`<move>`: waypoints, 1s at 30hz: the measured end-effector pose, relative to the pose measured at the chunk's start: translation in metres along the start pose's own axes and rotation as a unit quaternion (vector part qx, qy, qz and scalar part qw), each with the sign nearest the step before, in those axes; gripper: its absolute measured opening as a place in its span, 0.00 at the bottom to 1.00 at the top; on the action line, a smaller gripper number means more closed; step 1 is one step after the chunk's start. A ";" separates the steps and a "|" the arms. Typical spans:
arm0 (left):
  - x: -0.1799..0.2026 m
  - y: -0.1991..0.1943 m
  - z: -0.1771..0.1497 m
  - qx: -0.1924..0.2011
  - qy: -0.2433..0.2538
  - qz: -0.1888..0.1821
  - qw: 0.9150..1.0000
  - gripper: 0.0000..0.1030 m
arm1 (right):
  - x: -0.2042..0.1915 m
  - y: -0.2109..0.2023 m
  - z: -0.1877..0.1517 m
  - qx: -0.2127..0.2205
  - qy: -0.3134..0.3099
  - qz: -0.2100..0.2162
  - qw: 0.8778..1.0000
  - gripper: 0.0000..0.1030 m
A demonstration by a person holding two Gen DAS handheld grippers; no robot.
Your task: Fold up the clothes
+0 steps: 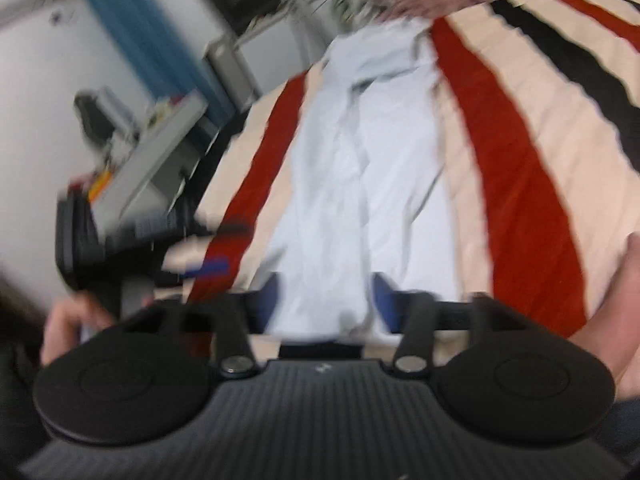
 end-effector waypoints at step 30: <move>0.027 -0.099 0.054 0.095 -0.184 -0.278 0.938 0.01 | -0.005 -0.074 0.096 0.063 0.111 0.091 0.988 0.05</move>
Point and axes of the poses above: each gripper's, at about its wrist camera, not at the fingertips, and y roughly the way its jaws point, x to its right, z to its top, the point moved 7 cm from there along y, roughly the way its jaws point, and after that the axes turned 11 degrees about -z, right-handed, at the moved point
